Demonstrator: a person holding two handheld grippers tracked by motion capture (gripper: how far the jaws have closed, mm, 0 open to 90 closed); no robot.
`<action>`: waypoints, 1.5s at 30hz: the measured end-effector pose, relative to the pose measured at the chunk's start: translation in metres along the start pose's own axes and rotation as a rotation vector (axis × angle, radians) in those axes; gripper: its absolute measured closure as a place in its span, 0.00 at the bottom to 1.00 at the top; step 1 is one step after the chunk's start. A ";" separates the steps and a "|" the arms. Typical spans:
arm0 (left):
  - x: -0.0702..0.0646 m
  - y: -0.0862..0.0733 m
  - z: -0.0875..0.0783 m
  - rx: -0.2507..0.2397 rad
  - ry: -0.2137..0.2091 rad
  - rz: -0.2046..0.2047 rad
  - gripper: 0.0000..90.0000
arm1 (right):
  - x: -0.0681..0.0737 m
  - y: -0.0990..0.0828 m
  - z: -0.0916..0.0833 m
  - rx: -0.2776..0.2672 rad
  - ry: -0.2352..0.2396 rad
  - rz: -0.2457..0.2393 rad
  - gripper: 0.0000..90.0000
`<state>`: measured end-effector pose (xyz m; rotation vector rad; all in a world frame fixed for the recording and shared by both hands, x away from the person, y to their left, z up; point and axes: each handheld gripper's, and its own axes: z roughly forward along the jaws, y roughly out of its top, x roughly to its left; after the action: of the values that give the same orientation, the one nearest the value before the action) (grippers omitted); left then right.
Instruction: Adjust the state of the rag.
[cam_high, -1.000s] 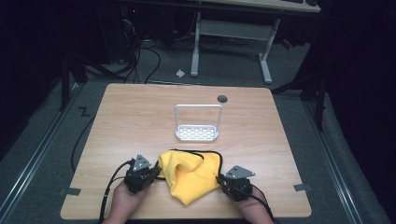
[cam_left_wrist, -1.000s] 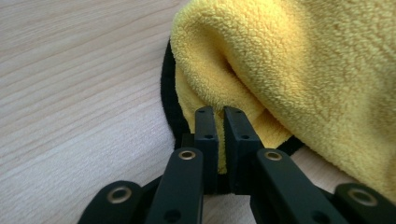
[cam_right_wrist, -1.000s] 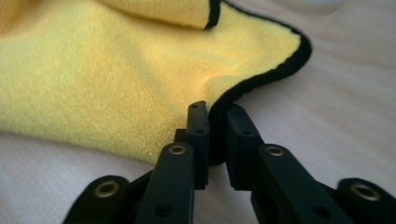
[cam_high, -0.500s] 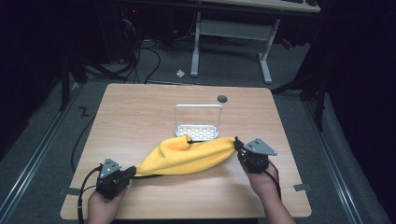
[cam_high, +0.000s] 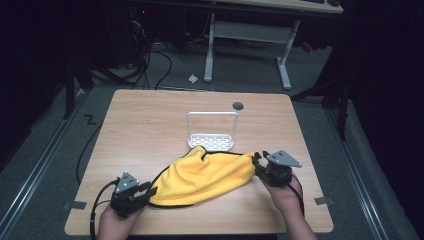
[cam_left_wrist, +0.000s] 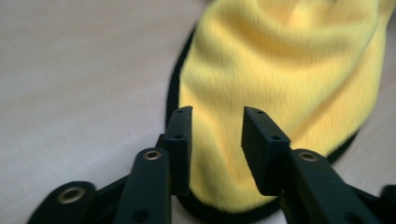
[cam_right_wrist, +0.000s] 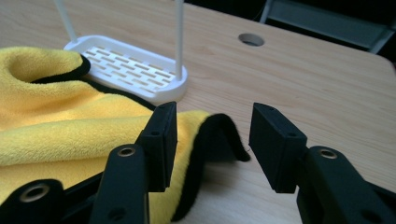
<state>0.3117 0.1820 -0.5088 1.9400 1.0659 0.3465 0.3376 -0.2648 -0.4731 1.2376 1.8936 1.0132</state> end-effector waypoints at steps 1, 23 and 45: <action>0.003 0.005 0.002 -0.018 -0.002 -0.009 0.66 | -0.001 -0.001 -0.006 -0.011 -0.008 0.009 0.57; 0.016 0.030 0.062 0.057 0.003 -0.027 0.96 | 0.027 -0.039 0.033 0.198 0.127 0.056 0.49; 0.030 0.024 0.033 -0.017 0.150 -0.042 0.70 | 0.030 0.027 0.015 0.041 0.064 -0.020 0.62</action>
<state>0.3623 0.1815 -0.5130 1.8970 1.1945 0.4819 0.3512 -0.2262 -0.4600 1.2199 1.9808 1.0188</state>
